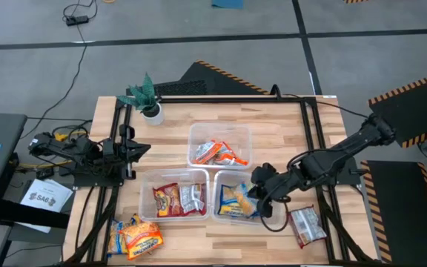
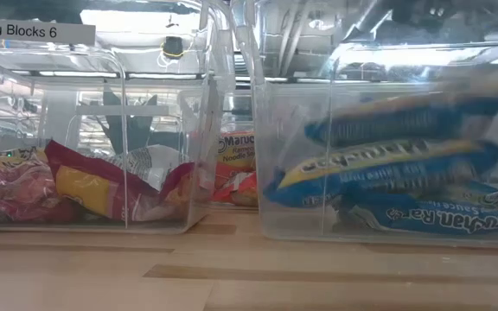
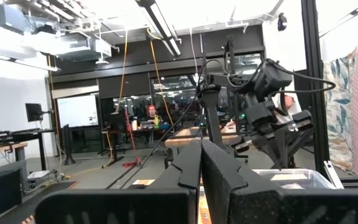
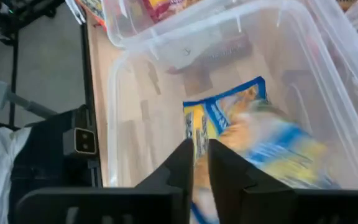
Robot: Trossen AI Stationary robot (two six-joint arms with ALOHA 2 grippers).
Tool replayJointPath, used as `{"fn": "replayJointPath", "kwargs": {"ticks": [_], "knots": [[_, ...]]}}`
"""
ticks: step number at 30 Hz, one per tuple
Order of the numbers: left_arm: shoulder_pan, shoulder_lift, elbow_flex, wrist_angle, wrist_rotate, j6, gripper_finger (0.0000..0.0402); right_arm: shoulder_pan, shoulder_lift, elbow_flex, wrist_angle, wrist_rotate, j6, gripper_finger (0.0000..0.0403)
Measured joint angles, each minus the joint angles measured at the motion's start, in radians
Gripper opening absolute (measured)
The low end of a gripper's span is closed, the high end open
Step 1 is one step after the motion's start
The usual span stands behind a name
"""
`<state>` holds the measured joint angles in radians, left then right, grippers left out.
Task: Sort Maruchan noodles
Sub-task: Put the orange noodle pack into the top transparent bin
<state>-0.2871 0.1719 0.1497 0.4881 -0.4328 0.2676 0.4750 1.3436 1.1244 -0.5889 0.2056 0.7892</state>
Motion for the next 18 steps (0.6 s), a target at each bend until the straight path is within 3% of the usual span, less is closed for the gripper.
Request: {"fn": "replayJointPath", "kwargs": {"ticks": [5, 9, 14, 18], "knots": [[0.000, 0.000, 0.000, 0.000, 0.000, -0.002, 0.0000, -0.014, -0.003, 0.000, -0.013, -0.002, -0.015, 0.0132], [0.000, 0.000, 0.000, 0.000, 0.000, -0.002, 0.0000, -0.042, -0.017, 0.000, 0.034, 0.026, -0.133, 0.0194], [0.000, 0.000, 0.000, 0.000, 0.000, -0.014, 0.0000, -0.082, -0.009, 0.000, 0.120, 0.237, -0.412, 0.0254], [0.000, 0.000, 0.000, -0.005, 0.001, -0.038, 0.0000, -0.111, 0.012, -0.003, 0.086, 0.340, -0.530, 0.0268]]}}
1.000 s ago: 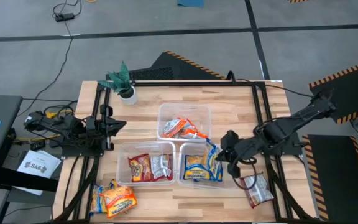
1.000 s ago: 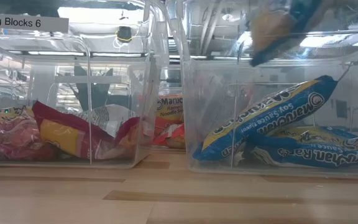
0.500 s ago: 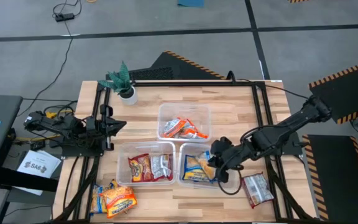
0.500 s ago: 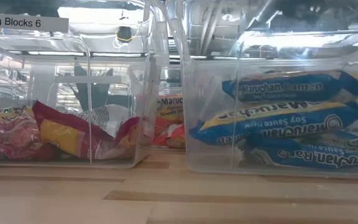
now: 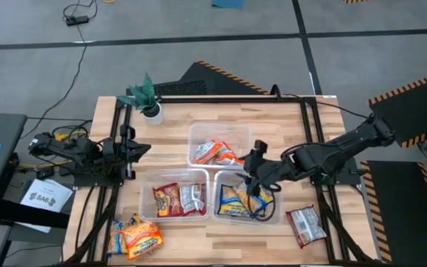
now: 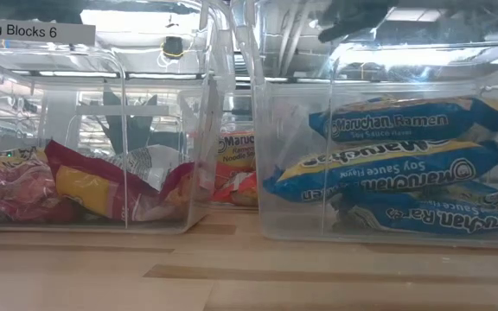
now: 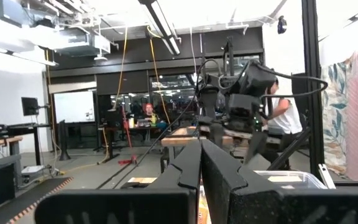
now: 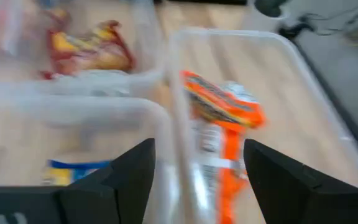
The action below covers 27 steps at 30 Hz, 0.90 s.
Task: Sort Maruchan noodles
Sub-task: Put the orange noodle pack into the top transparent bin
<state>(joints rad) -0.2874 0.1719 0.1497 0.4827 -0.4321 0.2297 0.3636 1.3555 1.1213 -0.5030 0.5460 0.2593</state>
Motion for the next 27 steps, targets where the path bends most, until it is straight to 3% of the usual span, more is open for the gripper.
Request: {"fn": "replayJointPath", "kwargs": {"ticks": [4, 9, 12, 16, 18, 22, 27], "knots": [[0.000, 0.000, 0.000, -0.037, 0.000, -0.007, 0.0000, 0.007, -0.020, -0.012, -0.106, 0.086, 0.024, 0.0269], [0.000, 0.000, 0.000, -0.052, 0.000, -0.026, 0.0000, 0.037, -0.114, -0.175, -0.075, 0.192, 0.140, 0.0269], [0.000, 0.000, 0.000, -0.034, 0.000, -0.024, 0.0000, 0.061, -0.202, -0.324, 0.062, 0.280, 0.174, 0.0269], [0.000, 0.000, 0.000, -0.024, 0.001, -0.034, 0.0000, 0.054, -0.325, -0.528, 0.448, 0.319, 0.078, 0.0269], [0.000, 0.000, 0.000, -0.025, 0.002, -0.052, 0.0000, 0.023, -0.358, -0.623, 0.737, 0.258, -0.027, 0.0269], [0.000, 0.000, 0.000, -0.024, 0.002, -0.054, 0.0000, -0.089, -0.368, -0.758, 1.198, 0.006, -0.173, 0.0269], [0.000, 0.000, 0.000, -0.033, 0.002, -0.026, 0.0000, -0.220, -0.340, -0.768, 1.365, -0.220, -0.190, 0.0269]]}}
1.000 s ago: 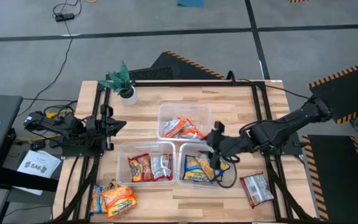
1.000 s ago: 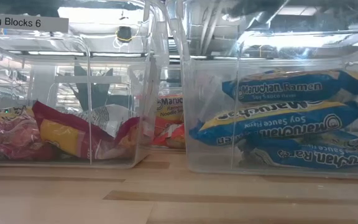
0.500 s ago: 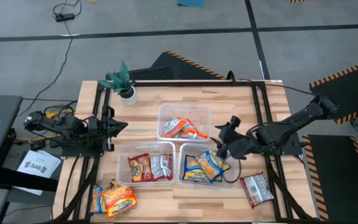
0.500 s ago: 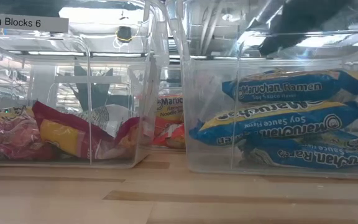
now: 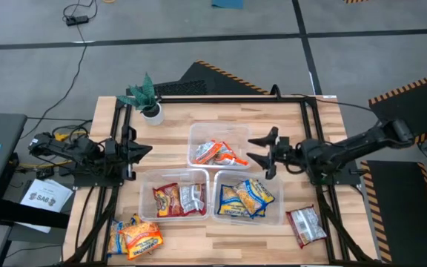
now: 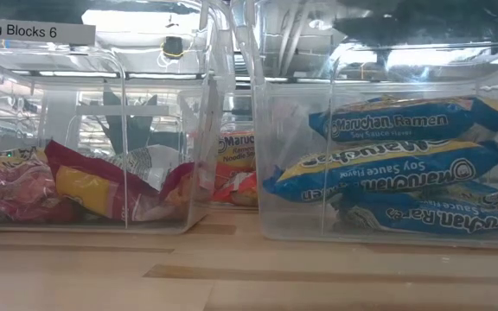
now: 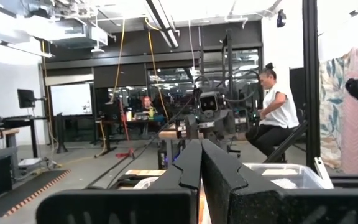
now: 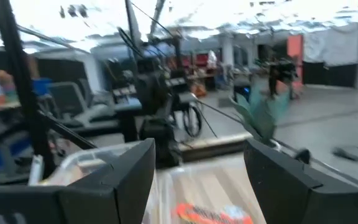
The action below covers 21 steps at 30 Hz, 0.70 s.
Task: Sort Maruchan noodles
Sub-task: Put the orange noodle pack into the top transparent bin
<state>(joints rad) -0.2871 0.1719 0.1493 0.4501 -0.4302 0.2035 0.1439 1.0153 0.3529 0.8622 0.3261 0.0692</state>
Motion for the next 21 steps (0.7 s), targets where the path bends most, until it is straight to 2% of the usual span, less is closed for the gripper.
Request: {"fn": "replayJointPath", "kwargs": {"ticks": [2, 8, 11, 15, 21], "knots": [[0.000, 0.000, 0.000, -0.010, 0.000, 0.010, 0.0000, -0.022, 0.009, 0.009, 0.009, -0.033, 0.005, 0.0269], [0.000, 0.001, 0.011, -0.017, 0.004, -0.022, 0.0000, -0.048, 0.036, 0.012, 0.006, -0.032, 0.009, 0.0269], [-0.012, 0.005, 0.032, -0.014, 0.099, -0.098, 0.0009, -0.045, 0.040, 0.012, -0.005, -0.033, 0.015, 0.0269], [-0.046, 0.044, 0.060, -0.022, 0.240, -0.165, 0.0048, -0.034, 0.040, 0.012, -0.028, -0.033, 0.071, 0.0269], [-0.138, 0.204, 0.172, -0.017, 0.305, -0.244, 0.0129, 0.000, 0.040, 0.012, -0.070, -0.034, 0.137, 0.0269]]}}
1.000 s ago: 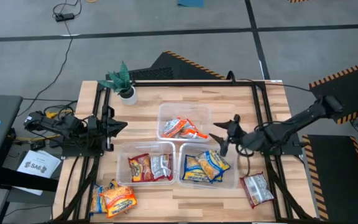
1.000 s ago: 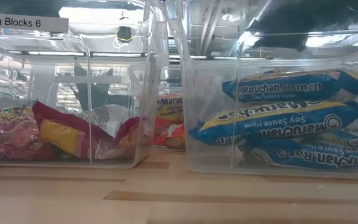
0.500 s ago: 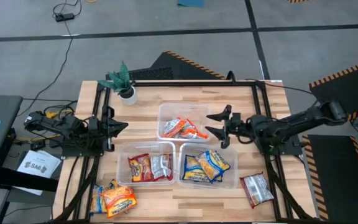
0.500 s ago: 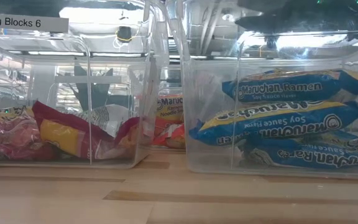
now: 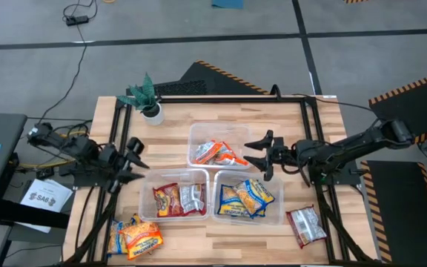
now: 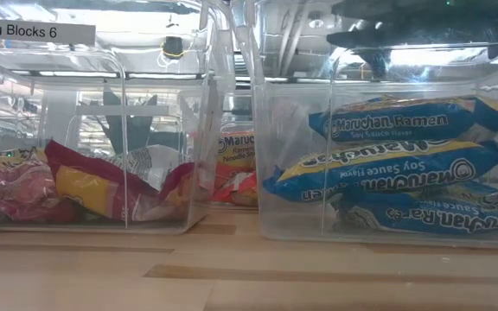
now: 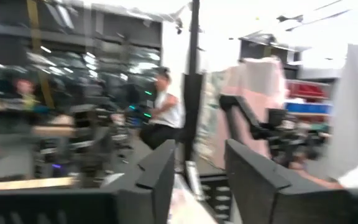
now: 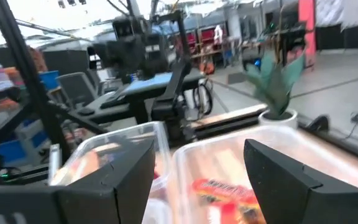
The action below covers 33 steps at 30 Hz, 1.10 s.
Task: Sort Maruchan noodles
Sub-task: Put the orange noodle pack into the top transparent bin
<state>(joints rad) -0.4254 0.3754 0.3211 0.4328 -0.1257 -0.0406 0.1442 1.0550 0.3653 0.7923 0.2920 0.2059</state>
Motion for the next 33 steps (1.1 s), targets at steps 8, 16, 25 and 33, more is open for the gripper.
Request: {"fn": "replayJointPath", "kwargs": {"ticks": [8, 16, 25, 33], "knots": [[-0.187, 0.328, 0.377, -0.344, -0.099, -0.064, 0.0187, 0.068, 0.000, 0.000, -0.029, 0.000, 0.059, 0.0269], [-0.362, 0.675, 0.900, -1.305, -0.270, -0.692, 0.0186, 0.098, 0.000, 0.000, -0.030, 0.000, 0.050, 0.0269], [-0.664, 1.009, 0.998, -1.528, -0.224, -1.292, 0.0185, 0.095, 0.000, 0.000, -0.073, 0.002, 0.048, 0.0269], [-0.773, 1.239, 0.998, -1.614, -0.133, -1.487, 0.0185, 0.095, 0.000, 0.000, -0.086, 0.002, 0.056, 0.0269]]}}
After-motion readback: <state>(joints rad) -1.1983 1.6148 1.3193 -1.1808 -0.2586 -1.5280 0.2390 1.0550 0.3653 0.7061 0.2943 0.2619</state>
